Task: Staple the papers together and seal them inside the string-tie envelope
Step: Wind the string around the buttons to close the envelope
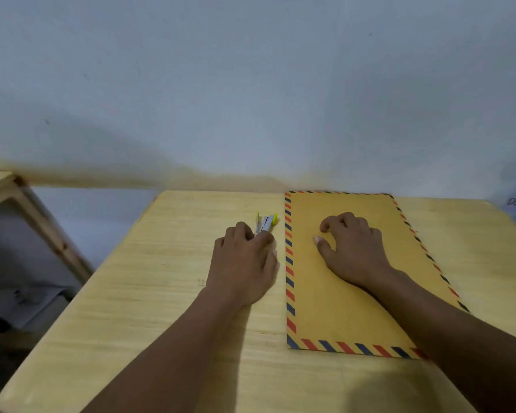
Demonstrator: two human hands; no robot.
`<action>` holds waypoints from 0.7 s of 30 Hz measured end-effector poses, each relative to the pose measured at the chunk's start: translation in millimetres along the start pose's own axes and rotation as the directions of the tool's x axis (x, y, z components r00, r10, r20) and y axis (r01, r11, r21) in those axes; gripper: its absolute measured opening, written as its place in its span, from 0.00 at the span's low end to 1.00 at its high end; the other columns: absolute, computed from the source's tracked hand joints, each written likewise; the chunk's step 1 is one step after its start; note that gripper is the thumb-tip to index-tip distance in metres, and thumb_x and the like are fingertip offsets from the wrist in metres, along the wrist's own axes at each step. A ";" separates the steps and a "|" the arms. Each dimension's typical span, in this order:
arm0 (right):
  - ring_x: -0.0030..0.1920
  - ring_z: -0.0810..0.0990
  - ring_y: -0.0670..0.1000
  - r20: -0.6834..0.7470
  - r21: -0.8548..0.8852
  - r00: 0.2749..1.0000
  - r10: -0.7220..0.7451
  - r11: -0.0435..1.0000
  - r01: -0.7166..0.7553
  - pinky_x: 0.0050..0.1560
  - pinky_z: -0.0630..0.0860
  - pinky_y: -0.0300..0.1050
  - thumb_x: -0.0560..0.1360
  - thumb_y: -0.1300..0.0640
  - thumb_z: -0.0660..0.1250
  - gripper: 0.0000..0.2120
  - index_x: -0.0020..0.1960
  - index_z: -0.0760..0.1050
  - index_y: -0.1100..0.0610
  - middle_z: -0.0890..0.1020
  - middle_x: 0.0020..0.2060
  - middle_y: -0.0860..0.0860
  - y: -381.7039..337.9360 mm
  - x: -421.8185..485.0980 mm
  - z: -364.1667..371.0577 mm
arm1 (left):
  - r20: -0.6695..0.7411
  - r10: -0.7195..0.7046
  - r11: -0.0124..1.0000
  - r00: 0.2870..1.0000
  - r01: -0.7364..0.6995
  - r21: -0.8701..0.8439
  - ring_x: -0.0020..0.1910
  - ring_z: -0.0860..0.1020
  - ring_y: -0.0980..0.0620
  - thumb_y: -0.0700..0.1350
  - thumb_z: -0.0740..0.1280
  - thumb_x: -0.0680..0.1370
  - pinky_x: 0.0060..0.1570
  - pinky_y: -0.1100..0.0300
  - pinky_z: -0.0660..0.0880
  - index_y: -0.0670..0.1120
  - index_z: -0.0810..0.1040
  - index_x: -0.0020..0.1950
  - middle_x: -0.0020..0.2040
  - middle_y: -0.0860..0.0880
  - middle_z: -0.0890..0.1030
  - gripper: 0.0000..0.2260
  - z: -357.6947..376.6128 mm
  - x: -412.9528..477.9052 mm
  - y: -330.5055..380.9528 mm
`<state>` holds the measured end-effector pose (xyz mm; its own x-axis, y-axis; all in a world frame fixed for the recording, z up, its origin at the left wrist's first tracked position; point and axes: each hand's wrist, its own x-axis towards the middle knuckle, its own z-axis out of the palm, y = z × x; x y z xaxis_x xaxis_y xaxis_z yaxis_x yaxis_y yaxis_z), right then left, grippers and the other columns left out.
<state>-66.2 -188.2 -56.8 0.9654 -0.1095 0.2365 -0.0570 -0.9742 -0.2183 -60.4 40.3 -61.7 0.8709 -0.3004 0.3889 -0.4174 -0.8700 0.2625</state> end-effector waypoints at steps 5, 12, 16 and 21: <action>0.65 0.70 0.53 -0.038 -0.002 0.999 0.014 1.000 -0.015 0.64 0.68 0.56 0.79 0.39 0.55 0.18 0.63 0.71 0.46 0.73 0.63 0.50 -3.9 -1.3 3.5 | 0.006 -0.001 1.000 1.000 0.001 0.007 0.53 0.71 0.50 0.57 0.58 0.77 0.54 0.51 0.71 0.56 0.76 0.60 0.52 0.51 0.72 0.14 0.9 0.5 1.5; 0.66 0.70 0.54 -0.029 0.002 1.000 0.009 1.000 -0.009 0.65 0.68 0.56 0.79 0.40 0.56 0.18 0.63 0.71 0.47 0.73 0.63 0.50 -5.9 -3.6 0.0 | 0.028 0.004 1.000 1.000 -0.004 0.011 0.52 0.73 0.49 0.56 0.58 0.79 0.52 0.51 0.72 0.57 0.77 0.62 0.52 0.50 0.72 0.15 -1.9 -3.4 2.0; 0.67 0.70 0.53 0.073 0.028 0.997 0.001 1.000 -0.003 0.66 0.69 0.54 0.79 0.39 0.57 0.20 0.67 0.70 0.46 0.72 0.67 0.51 -4.7 -3.3 -7.2 | 0.032 0.003 0.999 0.999 -0.002 -0.045 0.48 0.75 0.49 0.53 0.60 0.79 0.47 0.54 0.74 0.56 0.79 0.63 0.52 0.48 0.73 0.15 -5.1 -8.5 2.9; 0.72 0.67 0.54 0.258 -0.036 0.966 0.000 0.999 0.010 0.68 0.68 0.54 0.78 0.38 0.59 0.28 0.75 0.64 0.47 0.68 0.74 0.50 -7.7 -13.1 -28.7 | 0.140 -0.023 0.999 0.990 0.019 0.031 0.49 0.76 0.48 0.52 0.57 0.81 0.45 0.56 0.75 0.57 0.75 0.64 0.55 0.46 0.73 0.14 -17.3 -21.2 14.9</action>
<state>-85.7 -184.9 -31.0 0.9984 -0.0546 -0.0162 -0.0566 -0.9817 -0.1820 -89.5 40.5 -50.8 0.9080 -0.3326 0.2550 -0.3930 -0.8870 0.2424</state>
